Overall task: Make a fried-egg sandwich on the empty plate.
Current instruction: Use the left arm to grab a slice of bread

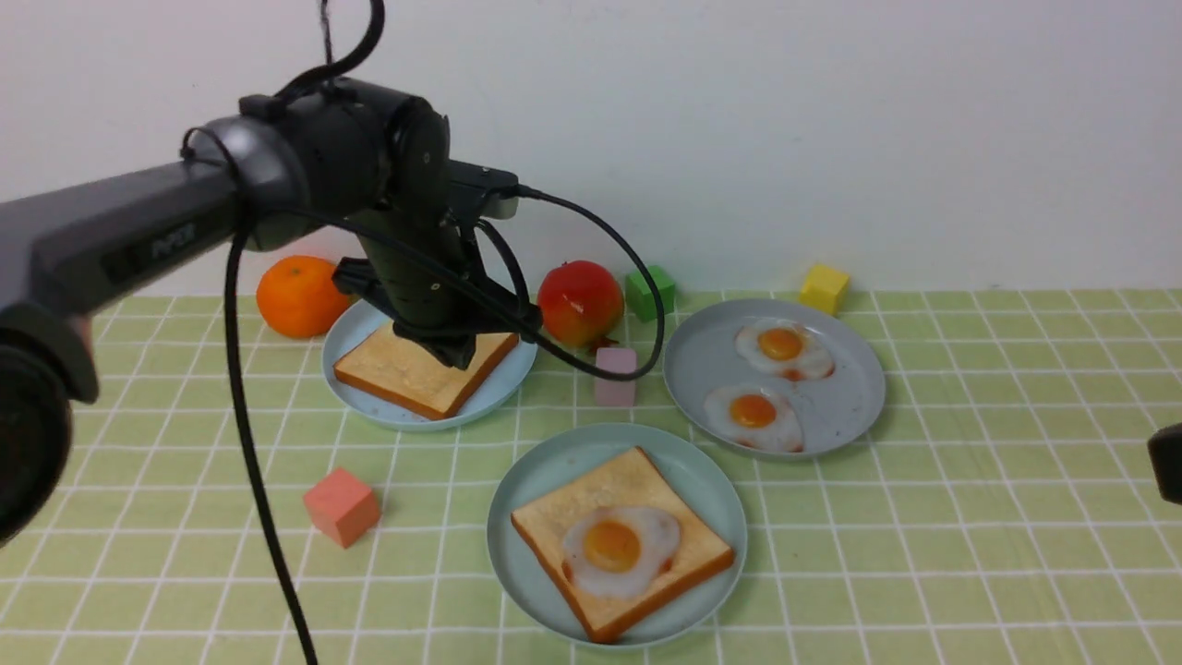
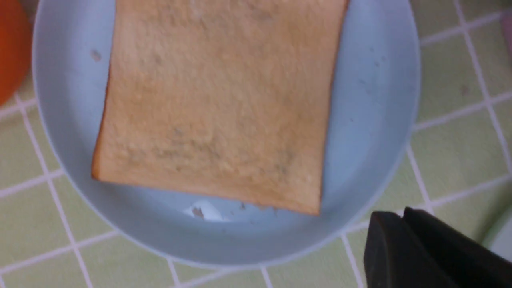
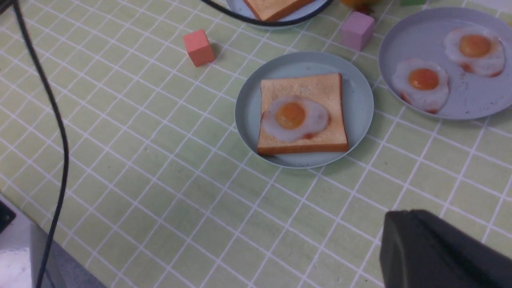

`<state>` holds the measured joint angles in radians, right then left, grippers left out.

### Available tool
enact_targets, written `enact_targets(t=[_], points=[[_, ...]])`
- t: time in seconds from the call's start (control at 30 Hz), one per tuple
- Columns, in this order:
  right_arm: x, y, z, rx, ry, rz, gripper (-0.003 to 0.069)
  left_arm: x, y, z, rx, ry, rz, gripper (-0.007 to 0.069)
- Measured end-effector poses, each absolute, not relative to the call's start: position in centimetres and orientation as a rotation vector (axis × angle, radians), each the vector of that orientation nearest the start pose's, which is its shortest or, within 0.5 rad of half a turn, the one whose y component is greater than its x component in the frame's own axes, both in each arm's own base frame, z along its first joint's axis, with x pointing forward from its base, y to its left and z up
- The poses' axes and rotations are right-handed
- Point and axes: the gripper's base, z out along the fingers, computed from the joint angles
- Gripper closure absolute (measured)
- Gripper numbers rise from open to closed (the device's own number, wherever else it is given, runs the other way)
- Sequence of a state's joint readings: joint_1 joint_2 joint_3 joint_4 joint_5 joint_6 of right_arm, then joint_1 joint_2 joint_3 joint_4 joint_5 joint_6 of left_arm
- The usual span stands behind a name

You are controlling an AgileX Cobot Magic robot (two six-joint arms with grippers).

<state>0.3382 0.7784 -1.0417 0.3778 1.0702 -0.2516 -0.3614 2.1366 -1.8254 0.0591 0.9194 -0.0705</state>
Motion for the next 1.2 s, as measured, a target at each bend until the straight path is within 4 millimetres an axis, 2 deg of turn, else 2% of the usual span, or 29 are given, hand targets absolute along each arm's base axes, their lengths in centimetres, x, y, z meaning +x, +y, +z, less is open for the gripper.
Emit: enact_targets(t=[0.3,0.4,0.6,0.73,0.83,0.97,1.1,1.2], points=[[10.3,6.8,39.9,-0.634,2.195,0.52,0.0652,46.8,-16.6,19.5,0.462,2.61,0.003,0.0228],[10.3,6.8,39.9,-0.634,2.195,0.52,0.0651,47.4,-16.7,18.4,0.485,2.579,0.031,0.0186],[10.3,6.8,39.9,-0.634,2.196,0.52,0.0648,48.0,-16.6,16.2,0.524,2.581,0.077,0.0174],[10.2,6.8,39.9,-0.636,2.199,0.52,0.0645,48.0,-16.7,16.1,0.523,2.583,0.074,0.0176],[10.2,6.8,39.9,-0.639,2.203,0.521,0.0645,48.0,-16.7,16.1,0.527,2.586,0.079,0.0217],[10.1,6.8,39.9,-0.643,2.212,0.538,0.0643,48.0,-16.5,16.1,0.529,2.591,0.087,0.0372],[10.0,6.9,39.8,-0.649,2.223,0.547,0.064,48.1,-16.7,16.5,0.554,2.582,0.096,0.0583],[9.9,6.9,39.7,-0.654,2.23,0.548,0.0638,47.9,-16.5,18.2,0.549,2.579,0.107,0.0612]])
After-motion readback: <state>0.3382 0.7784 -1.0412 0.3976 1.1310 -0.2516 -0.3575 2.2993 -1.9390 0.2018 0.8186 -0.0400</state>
